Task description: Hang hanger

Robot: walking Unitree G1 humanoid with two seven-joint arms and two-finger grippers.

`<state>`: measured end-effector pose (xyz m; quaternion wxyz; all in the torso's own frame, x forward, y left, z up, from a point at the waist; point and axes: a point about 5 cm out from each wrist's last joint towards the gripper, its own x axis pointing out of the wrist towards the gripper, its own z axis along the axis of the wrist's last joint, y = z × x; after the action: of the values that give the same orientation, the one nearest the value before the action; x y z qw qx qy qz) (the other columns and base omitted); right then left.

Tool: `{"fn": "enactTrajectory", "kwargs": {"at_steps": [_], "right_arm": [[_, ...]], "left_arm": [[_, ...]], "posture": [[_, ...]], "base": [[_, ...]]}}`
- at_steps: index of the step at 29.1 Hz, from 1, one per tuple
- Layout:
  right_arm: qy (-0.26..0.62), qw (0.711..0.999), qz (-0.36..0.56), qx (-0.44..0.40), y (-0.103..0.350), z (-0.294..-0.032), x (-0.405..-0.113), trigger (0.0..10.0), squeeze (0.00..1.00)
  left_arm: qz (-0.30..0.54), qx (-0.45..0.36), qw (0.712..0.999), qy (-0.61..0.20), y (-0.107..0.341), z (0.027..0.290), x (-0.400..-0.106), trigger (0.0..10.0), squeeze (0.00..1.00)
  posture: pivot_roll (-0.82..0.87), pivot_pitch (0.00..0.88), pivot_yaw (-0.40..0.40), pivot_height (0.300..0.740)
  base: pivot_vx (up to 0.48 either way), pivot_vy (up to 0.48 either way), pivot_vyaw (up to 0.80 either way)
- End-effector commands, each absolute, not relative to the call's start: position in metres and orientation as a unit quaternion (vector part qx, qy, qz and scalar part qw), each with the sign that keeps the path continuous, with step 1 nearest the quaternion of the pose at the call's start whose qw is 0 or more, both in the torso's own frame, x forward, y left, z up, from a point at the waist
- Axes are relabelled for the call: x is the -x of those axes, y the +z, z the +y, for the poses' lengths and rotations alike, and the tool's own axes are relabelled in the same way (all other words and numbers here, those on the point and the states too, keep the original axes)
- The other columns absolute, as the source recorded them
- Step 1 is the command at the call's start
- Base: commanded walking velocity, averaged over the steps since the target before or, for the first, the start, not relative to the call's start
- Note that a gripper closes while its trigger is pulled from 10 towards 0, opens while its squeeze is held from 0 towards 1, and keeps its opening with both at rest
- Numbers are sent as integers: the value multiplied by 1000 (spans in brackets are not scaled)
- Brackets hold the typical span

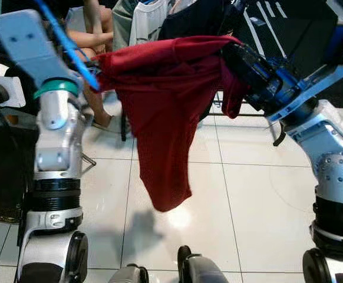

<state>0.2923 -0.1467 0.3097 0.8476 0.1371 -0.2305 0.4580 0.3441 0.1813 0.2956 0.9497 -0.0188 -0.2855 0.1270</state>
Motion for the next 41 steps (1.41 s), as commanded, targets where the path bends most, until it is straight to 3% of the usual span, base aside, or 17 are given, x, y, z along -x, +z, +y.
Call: {"fn": "enactTrajectory", "kwargs": {"at_steps": [1, 7, 8, 9, 10, 15, 16, 17, 20, 23, 28, 32, 38, 41], "right_arm": [[465, 833, -265, -142, 325, -151, -284, 10000, 0], [476, 817, -286, -156, 337, -153, -278, 10000, 0], [479, 811, -294, -161, 340, -154, -276, 10000, 0], [473, 812, -302, -160, 343, -158, -275, 10000, 0], [473, 812, -302, -160, 343, -158, -275, 10000, 0], [428, 843, -291, -144, 335, -167, -284, 10000, 0], [393, 868, -277, -126, 325, -170, -292, 10000, 0], [393, 868, -277, -126, 325, -170, -292, 10000, 0], [321, 907, -246, -120, 304, -176, -309, 10000, 0], [313, 909, -244, -124, 303, -177, -310, 10000, 0], [281, 912, -265, -137, 314, -189, -311, 10000, 0], [283, 910, -269, -139, 316, -191, -309, 10000, 0], [318, 899, -275, -118, 316, -176, -306, 10000, 0], [326, 897, -276, -113, 316, -173, -305, 10000, 0]], "left_arm": [[-284, -17, 946, 154, 293, 182, -345, 10000, 0], [-275, -67, 938, 200, 288, 186, -345, 10000, 0], [-270, -93, 933, 220, 286, 188, -344, 10000, 0], [-264, -172, 913, 260, 284, 192, -343, 10000, 0], [-264, -172, 913, 260, 284, 192, -343, 10000, 0], [-274, -238, 886, 288, 286, 191, -342, 10000, 0], [-283, -259, 877, 290, 288, 188, -340, 10000, 0], [-283, -259, 877, 290, 288, 188, -340, 10000, 0], [-304, -298, 854, 298, 291, 179, -336, 10000, 0], [-306, -303, 851, 301, 291, 178, -335, 10000, 0], [-327, -347, 819, 321, 294, 176, -332, 10000, 0], [-325, -340, 821, 323, 294, 176, -332, 10000, 0], [-260, -240, 874, 334, 287, 187, -339, 10000, 0], [-240, -219, 884, 337, 284, 190, -340, 10000, 0]], "posture": [[-119, 99, -2, 740], [-118, 100, -2, 740], [-116, 101, -2, 740], [-110, 103, -2, 740], [-110, 103, -2, 740], [-109, 107, 0, 740], [-109, 107, 0, 740], [-109, 107, 0, 740], [-101, 109, 1, 740], [-101, 109, 1, 740], [-103, 109, 2, 740], [-103, 109, 2, 740], [-102, 108, 4, 740], [-102, 108, 4, 740]], "base": [[0, 0, 0], [0, 0, 0], [0, 0, 0], [0, 0, 0], [0, 0, 0], [0, 0, 0], [0, 0, 0], [0, 0, 0], [0, 0, 0], [0, 0, 0], [0, 0, 0], [0, 0, 0], [0, 0, 0], [0, 0, 0]]}}
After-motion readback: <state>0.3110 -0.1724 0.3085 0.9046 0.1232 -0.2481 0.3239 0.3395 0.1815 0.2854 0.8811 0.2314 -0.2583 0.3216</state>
